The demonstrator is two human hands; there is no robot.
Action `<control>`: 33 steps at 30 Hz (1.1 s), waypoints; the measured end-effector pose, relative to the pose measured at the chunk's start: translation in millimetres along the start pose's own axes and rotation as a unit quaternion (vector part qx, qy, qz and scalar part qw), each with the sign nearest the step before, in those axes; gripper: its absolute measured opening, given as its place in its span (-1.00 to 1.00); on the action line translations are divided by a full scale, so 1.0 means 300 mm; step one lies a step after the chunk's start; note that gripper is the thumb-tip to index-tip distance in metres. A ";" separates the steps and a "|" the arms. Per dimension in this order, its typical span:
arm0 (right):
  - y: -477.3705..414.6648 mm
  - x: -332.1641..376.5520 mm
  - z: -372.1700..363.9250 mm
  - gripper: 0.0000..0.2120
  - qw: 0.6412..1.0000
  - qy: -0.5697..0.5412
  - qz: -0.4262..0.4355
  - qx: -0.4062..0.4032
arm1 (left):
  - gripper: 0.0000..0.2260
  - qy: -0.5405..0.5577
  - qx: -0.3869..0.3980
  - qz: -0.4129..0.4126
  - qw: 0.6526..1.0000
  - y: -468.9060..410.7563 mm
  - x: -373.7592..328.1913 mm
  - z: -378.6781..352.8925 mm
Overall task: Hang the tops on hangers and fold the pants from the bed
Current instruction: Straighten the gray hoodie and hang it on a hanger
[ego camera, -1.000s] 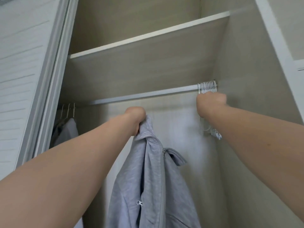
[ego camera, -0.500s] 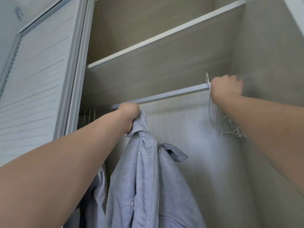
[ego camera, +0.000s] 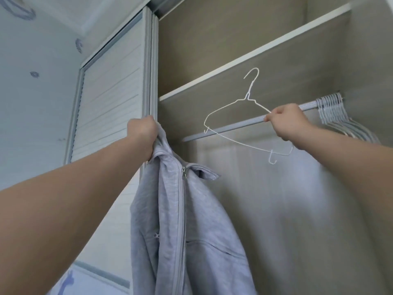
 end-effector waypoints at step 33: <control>1.063 1.552 -0.739 -0.65 0.691 -0.613 -0.026 0.381 | -0.77 -0.433 -0.424 -0.134 0.784 0.759 -1.080 1.623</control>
Point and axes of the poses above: each hand's wrist, its own y-axis away from the middle knuckle, its own z-axis out of the back of the hand, x = y × z, the point moved 7 cm from there along -y, towards the middle knuckle, and after that the axes turned 5 degrees about z, right-handed, at the moved point
